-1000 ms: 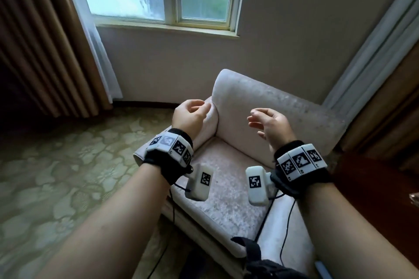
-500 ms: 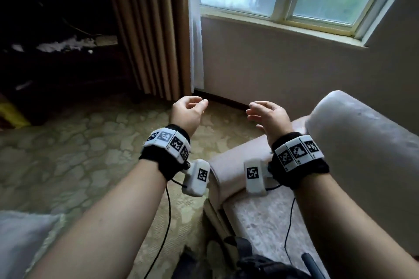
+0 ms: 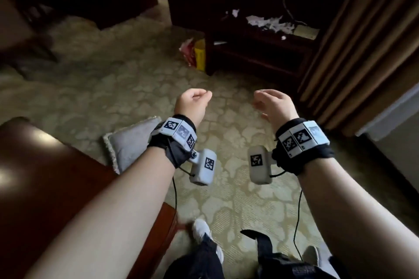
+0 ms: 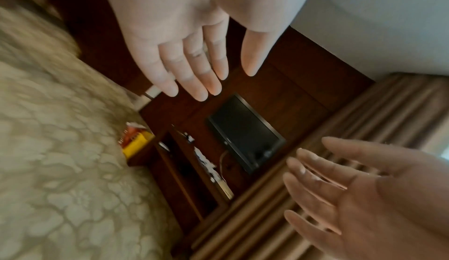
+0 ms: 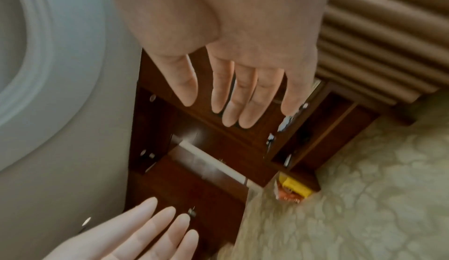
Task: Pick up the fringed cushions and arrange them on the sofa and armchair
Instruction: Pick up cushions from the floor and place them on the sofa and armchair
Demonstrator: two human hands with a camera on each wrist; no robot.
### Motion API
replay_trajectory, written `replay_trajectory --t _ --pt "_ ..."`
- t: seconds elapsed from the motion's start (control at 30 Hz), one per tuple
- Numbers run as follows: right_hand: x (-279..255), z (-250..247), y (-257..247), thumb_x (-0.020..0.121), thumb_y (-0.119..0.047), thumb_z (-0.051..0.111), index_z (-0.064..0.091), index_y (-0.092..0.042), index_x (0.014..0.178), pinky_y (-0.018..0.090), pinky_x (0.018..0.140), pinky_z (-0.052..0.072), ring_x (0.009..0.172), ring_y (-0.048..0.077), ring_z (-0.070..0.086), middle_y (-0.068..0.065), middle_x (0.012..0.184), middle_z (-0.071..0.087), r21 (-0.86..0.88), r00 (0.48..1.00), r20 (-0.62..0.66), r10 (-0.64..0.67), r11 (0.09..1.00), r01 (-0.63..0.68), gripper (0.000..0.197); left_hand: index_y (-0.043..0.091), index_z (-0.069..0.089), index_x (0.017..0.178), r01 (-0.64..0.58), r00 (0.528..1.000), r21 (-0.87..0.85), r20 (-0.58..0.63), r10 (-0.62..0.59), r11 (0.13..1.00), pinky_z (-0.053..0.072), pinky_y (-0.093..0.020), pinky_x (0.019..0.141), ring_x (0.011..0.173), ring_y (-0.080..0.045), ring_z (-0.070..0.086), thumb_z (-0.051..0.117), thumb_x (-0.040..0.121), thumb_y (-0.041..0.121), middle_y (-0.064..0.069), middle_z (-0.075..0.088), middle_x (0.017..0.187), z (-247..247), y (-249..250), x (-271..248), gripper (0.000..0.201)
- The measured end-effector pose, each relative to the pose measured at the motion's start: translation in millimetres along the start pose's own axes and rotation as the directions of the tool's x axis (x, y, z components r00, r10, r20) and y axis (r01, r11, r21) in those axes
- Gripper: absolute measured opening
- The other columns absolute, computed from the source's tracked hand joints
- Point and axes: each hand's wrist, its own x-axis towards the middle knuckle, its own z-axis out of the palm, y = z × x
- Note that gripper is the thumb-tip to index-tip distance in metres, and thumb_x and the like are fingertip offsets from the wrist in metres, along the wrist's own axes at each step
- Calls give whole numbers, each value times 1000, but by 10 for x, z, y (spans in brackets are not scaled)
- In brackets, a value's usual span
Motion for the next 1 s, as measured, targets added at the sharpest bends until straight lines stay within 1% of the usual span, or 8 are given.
replay_trajectory --t 0.13,0.27,0.33,0.5,0.67,0.77,0.9,1.0 --pt "760 1013 -125 94 -17 61 65 -21 74 26 70 43 84 18 60 8 89 66 -68 982 191 1 998 12 20 17 68 92 61 980 -52 -186 -69 997 55 -29 85 86 -19 69 69 89 25 1 70 85 -575 -202 803 9" --pt "1469 1905 -264 93 -15 60 65 -19 77 22 66 42 82 17 61 8 92 67 -143 948 317 30 990 17 17 28 67 80 122 939 -84 -312 -142 989 56 -41 97 99 -26 72 71 80 33 -6 76 101 -1022 -355 1587 7" --pt "1773 2264 -327 94 -17 60 65 -18 82 21 65 43 80 14 61 5 94 67 -167 929 364 62 986 -1 14 22 69 86 140 917 -75 -367 -157 987 55 -41 98 102 -27 71 71 85 29 -9 76 105 -1219 -378 1906 8" --pt "2443 3155 -364 93 -20 62 66 -19 83 26 72 46 92 20 65 10 99 71 -231 861 496 115 973 3 11 9 71 109 226 844 -82 -482 -237 971 50 -29 93 105 -24 67 66 92 26 -9 74 110 -1710 -479 2513 25" --pt "3188 4195 -372 92 -21 63 69 -17 94 29 77 45 96 20 66 5 96 70 -285 750 644 152 957 51 7 10 70 113 300 714 -136 -625 -317 944 51 -37 101 108 -26 67 64 93 29 -8 73 114 -2134 -699 3152 28" --pt "3611 4814 -379 90 -22 65 69 -21 89 30 82 45 99 19 67 0 89 70 -304 652 739 167 947 101 5 6 71 111 360 600 -178 -708 -373 916 53 -37 91 112 -33 67 63 92 26 -15 73 116 -2346 -806 3556 29" --pt "4054 5466 -370 91 -23 65 66 -20 87 26 69 43 87 15 65 -5 82 66 -349 552 808 206 922 166 5 1 72 113 362 445 -306 -773 -452 880 51 -34 94 110 -30 68 67 92 19 -17 73 114 -2477 -945 3988 27" --pt "4217 5931 -354 93 -22 65 62 -22 76 25 65 43 87 17 62 1 88 66 -376 487 841 237 902 210 17 0 71 114 365 360 -370 -790 -496 854 48 -26 82 94 -20 64 66 94 21 -12 71 105 -2660 -1054 4141 29"
